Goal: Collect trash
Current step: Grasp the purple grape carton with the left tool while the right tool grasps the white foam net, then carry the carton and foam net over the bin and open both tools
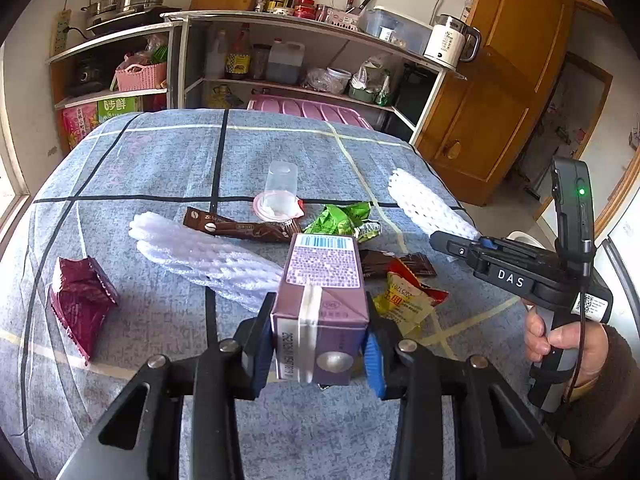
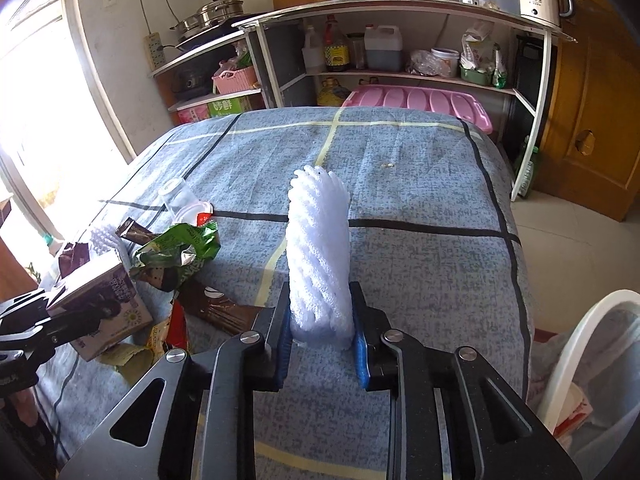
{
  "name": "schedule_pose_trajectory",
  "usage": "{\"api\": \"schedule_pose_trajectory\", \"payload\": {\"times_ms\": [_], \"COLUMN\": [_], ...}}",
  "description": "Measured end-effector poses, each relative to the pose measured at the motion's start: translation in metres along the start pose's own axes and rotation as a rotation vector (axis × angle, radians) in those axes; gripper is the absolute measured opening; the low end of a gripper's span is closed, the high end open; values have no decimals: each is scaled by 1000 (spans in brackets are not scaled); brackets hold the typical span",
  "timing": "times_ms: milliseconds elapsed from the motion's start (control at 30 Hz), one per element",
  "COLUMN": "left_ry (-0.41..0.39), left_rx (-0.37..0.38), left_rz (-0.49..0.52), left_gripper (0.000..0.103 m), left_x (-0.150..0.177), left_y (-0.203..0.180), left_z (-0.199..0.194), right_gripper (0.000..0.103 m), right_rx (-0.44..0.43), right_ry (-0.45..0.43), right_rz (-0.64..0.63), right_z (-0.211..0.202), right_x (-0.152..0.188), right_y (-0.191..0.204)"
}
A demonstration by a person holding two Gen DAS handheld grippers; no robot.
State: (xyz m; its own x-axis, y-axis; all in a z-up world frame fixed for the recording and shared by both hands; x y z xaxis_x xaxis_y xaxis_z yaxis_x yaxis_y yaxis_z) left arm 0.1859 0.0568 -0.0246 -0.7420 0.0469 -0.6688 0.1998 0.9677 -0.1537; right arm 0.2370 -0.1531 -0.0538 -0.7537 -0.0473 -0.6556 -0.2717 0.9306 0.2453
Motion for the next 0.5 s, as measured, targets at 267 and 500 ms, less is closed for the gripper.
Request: {"api": "schedule_pose_trajectory", "payload": {"times_ms": [267, 500], "left_ry": [-33, -62], "left_rx": [-22, -16], "left_rz": [16, 35], "left_gripper": [39, 39], "left_x": [2, 4], "left_y": [-17, -35], "left_z": [-12, -24], "right_gripper": [25, 25], "right_rx": [-20, -36], "right_ry": [-40, -78], "right_rz": [24, 42], "right_z": [-21, -43], "right_x": [8, 18], "right_y": [1, 2]}}
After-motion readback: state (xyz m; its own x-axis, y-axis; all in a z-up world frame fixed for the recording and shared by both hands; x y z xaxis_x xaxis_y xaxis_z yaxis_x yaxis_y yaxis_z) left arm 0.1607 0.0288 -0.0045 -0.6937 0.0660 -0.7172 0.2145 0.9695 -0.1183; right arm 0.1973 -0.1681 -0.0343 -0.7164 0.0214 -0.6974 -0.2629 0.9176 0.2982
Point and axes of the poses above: each gripper's, at about its wrist camera, not at the fingertips, and z roughly the way its jaws point, y to its left, x to its underside, the point moved 2 cm from there along z, roughly the way its jaws point, and after that the axes turned 7 degrees about -x, right-handed, at the moved point
